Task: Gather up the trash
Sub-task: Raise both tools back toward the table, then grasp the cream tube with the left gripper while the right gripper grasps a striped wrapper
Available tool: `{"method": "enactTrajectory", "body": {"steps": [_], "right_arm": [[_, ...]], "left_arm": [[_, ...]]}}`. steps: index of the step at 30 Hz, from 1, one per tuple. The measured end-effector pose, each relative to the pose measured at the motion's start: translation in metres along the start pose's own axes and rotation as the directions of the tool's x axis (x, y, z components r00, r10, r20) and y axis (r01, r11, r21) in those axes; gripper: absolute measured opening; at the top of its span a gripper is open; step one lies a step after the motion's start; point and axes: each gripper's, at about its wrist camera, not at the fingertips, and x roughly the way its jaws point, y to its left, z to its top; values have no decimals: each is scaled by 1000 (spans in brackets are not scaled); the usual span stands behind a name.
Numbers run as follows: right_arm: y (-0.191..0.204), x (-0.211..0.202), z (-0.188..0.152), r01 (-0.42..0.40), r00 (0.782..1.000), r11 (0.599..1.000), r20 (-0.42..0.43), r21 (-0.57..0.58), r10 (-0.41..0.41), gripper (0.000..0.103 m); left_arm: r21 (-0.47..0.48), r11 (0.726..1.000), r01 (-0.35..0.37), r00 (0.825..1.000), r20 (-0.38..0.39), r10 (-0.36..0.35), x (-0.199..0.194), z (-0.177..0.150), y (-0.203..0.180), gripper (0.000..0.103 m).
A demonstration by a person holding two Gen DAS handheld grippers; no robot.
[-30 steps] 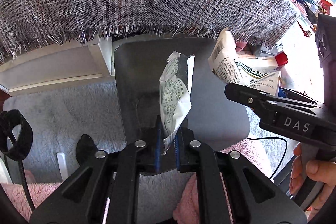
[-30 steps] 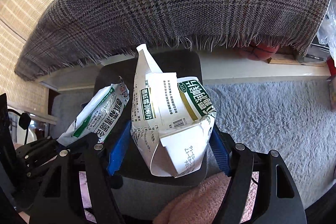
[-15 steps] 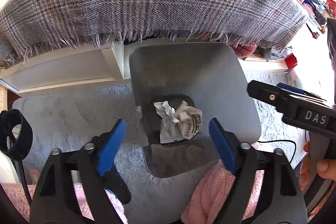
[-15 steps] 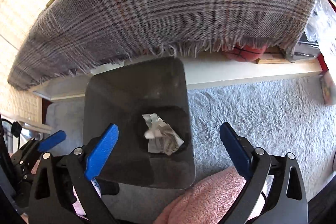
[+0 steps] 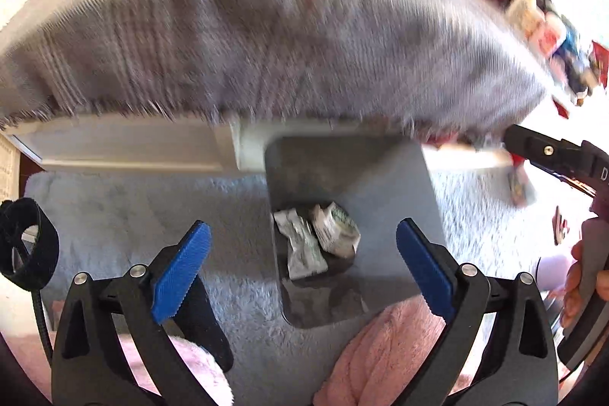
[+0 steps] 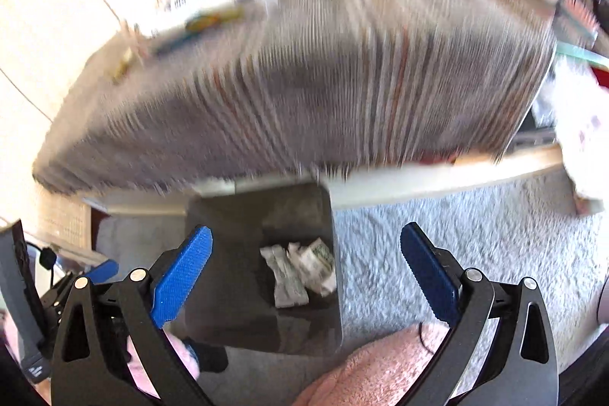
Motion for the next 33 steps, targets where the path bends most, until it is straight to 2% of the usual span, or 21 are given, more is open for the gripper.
{"method": "enactTrajectory", "body": {"steps": [9,16,19,24,29,33], "right_arm": [[21,-40,71,1,995,999,104,-39,3,100],[45,-32,125,-38,990,998,135,-51,44,99],[58,-20,145,-59,989,997,129,-54,66,99],[76,1,165,-82,991,995,102,-63,88,95],[90,23,178,-86,993,992,71,-89,93,85],[94,33,181,-105,992,991,64,-88,110,84]], "left_arm": [[-3,997,-74,987,144,73,-53,79,18,93],[23,989,-148,967,212,140,-71,140,29,93],[16,990,-142,967,218,136,-68,163,34,93],[29,984,-174,962,218,164,-45,191,36,92],[47,982,-180,966,197,168,-27,205,38,86],[60,985,-164,971,185,150,-14,210,37,81]]}}
